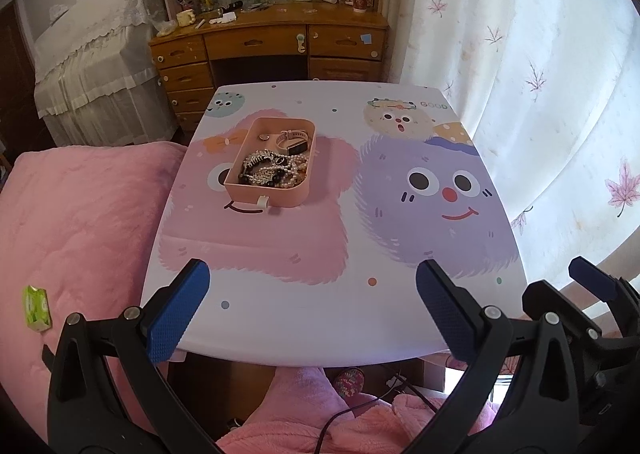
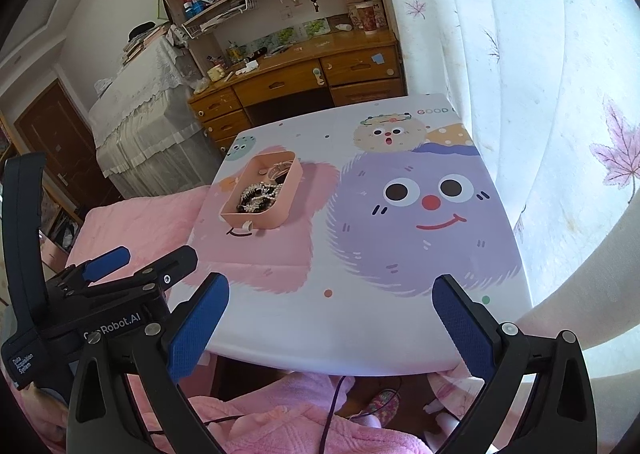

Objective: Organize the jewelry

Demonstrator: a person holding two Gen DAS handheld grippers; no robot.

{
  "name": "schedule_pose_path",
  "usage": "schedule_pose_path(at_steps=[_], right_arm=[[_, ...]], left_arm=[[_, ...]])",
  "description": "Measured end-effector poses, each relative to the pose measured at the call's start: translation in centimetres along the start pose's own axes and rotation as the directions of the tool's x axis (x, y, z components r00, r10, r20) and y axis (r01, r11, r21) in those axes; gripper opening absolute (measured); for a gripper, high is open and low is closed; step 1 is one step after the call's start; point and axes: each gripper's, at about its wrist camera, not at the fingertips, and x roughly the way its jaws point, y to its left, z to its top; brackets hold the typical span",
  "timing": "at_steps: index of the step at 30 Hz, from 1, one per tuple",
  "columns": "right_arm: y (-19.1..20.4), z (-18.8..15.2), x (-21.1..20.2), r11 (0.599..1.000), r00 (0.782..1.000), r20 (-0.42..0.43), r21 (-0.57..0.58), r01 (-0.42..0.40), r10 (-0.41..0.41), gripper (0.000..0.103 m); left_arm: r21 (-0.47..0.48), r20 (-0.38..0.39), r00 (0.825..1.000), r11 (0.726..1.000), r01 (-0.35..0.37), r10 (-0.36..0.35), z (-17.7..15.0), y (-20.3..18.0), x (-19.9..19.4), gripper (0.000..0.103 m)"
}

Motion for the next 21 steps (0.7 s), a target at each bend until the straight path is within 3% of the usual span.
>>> schedule_pose_path(at_steps=[21], right_arm=[[-1.5,0.5,0.8,0.999,0.999,-0.037,0.043,0.009,-0.007,0.103]], left_arm=[[0.023,-0.022,1.0,1.0,0.009,-0.008,0.9,-0.8,1.0,0.102]])
